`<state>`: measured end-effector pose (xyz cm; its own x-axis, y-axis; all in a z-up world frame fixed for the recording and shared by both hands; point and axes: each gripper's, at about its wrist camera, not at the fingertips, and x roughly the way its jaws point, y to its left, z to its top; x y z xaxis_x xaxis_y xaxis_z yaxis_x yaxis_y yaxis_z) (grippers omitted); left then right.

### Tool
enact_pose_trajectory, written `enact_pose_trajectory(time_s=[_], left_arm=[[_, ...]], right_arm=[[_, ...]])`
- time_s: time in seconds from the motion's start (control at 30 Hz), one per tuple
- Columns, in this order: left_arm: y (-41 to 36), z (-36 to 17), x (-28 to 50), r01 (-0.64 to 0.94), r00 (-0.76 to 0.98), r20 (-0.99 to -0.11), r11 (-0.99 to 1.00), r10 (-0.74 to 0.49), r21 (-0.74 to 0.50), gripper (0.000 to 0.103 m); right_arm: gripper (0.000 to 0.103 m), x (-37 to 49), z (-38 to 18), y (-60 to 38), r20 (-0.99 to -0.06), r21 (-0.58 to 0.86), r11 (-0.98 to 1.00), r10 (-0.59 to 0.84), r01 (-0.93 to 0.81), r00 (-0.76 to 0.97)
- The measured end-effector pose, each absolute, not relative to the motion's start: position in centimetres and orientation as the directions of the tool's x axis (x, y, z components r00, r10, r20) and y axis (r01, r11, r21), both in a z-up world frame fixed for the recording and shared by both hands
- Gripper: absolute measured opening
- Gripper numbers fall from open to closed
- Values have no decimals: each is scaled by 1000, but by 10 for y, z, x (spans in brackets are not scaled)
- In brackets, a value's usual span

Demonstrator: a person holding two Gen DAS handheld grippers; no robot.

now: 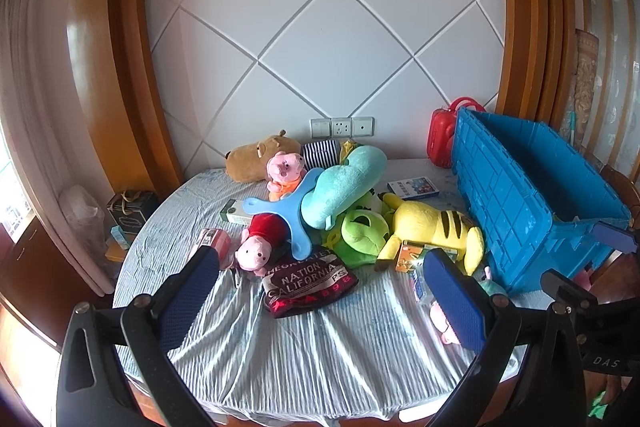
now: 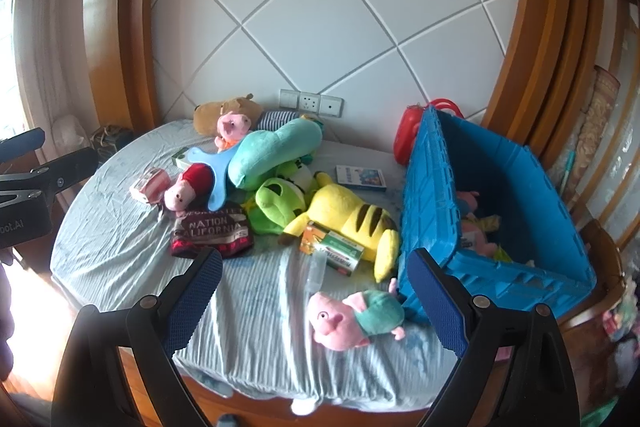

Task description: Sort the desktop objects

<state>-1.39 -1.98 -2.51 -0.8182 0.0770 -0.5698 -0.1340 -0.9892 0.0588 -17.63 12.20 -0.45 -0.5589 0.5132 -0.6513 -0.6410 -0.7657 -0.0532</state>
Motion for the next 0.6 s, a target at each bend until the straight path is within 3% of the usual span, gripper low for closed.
enact_pose_trajectory(time_s=[0.3, 0.6], left_arm=[[-22, -62, -35, -203, -751, -645, -979, 141, 22, 103], [-11, -94, -89, -160, -707, -701, -986, 86, 40, 103]], right_arm=[[94, -193, -27, 122, -674, -49, -798, 470, -600, -570], [95, -222, -77, 179, -720, -7, -825, 397, -565, -570]])
